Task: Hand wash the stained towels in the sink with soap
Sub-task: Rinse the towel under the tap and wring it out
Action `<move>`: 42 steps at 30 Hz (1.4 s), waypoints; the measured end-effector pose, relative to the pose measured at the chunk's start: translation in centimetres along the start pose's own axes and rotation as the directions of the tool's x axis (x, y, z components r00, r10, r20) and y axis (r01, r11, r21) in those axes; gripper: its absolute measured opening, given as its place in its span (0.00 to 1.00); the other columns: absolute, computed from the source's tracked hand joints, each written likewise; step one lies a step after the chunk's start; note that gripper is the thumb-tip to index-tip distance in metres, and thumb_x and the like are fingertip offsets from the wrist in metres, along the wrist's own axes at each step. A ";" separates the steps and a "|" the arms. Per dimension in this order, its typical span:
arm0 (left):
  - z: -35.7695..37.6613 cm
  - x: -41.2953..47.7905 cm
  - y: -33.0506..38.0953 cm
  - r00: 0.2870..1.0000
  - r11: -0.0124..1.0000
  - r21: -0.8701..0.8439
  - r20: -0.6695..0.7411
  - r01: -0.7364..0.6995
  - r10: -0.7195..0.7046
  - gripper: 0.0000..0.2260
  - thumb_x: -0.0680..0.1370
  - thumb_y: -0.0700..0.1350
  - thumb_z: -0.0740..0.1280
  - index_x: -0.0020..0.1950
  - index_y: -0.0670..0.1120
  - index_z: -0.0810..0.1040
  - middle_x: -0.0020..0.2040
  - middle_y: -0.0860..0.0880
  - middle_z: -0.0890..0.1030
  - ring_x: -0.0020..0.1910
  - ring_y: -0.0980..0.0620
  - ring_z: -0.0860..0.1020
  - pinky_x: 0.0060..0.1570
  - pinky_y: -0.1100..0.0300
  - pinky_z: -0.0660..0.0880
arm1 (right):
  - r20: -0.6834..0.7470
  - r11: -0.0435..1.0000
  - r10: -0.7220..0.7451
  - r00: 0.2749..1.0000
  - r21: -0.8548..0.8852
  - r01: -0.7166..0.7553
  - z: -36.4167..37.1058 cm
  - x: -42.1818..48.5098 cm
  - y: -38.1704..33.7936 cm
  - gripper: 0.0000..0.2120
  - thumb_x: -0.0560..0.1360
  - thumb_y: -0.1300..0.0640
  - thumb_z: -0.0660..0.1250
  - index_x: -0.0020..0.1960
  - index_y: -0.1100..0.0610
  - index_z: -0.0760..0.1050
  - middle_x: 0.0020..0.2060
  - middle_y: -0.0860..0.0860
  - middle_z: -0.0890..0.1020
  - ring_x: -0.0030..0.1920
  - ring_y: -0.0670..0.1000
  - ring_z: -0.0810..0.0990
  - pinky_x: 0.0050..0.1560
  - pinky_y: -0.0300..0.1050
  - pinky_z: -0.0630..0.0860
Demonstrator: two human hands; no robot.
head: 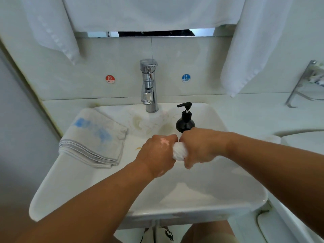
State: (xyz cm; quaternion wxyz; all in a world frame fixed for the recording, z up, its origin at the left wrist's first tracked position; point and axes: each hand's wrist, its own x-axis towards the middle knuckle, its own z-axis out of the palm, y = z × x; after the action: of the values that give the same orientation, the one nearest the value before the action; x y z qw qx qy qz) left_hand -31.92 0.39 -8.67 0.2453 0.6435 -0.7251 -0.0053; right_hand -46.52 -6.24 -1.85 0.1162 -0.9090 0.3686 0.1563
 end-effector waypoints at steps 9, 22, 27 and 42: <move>0.4 0.5 1.1 0.959 0.983 0.128 0.232 0.135 -0.162 0.10 0.77 0.47 0.65 0.38 0.51 0.68 0.36 0.52 0.75 0.34 0.52 0.73 0.37 0.61 0.69 | -0.463 0.920 -0.152 0.873 -0.389 -0.046 3.7 0.4 0.6 0.07 0.74 0.48 0.63 0.44 0.49 0.67 0.34 0.47 0.72 0.34 0.54 0.73 0.37 0.45 0.65; -1.4 0.6 2.8 0.916 0.965 -0.036 0.325 0.260 -0.234 0.09 0.75 0.44 0.69 0.53 0.43 0.79 0.48 0.46 0.82 0.47 0.45 0.80 0.34 0.60 0.68 | -0.608 0.886 -0.318 0.728 -0.464 0.000 4.5 1.3 2.2 0.18 0.56 0.49 0.77 0.36 0.53 0.71 0.21 0.47 0.70 0.20 0.53 0.58 0.31 0.35 0.43; -1.2 0.1 1.3 0.957 0.938 -0.244 0.215 0.246 -0.196 0.23 0.69 0.54 0.79 0.59 0.51 0.74 0.49 0.53 0.81 0.45 0.51 0.80 0.43 0.60 0.78 | -0.698 0.897 -0.366 0.615 -0.440 0.034 4.2 1.0 3.0 0.18 0.57 0.53 0.79 0.40 0.53 0.73 0.24 0.47 0.70 0.22 0.52 0.59 0.29 0.36 0.48; -0.3 0.1 0.2 0.998 0.996 0.082 -0.061 0.021 -0.016 0.09 0.75 0.45 0.70 0.55 0.49 0.77 0.43 0.49 0.78 0.38 0.46 0.76 0.39 0.52 0.77 | 0.120 0.997 -0.021 0.993 0.074 0.012 -0.8 1.3 0.0 0.17 0.64 0.45 0.80 0.48 0.51 0.79 0.39 0.49 0.85 0.39 0.49 0.85 0.42 0.44 0.80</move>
State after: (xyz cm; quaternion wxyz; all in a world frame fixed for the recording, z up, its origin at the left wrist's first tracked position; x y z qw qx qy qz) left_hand -32.00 0.42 -8.26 0.2402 0.6595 -0.7111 0.0419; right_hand -45.49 -7.35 -1.55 0.1727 -0.8960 0.3588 0.1964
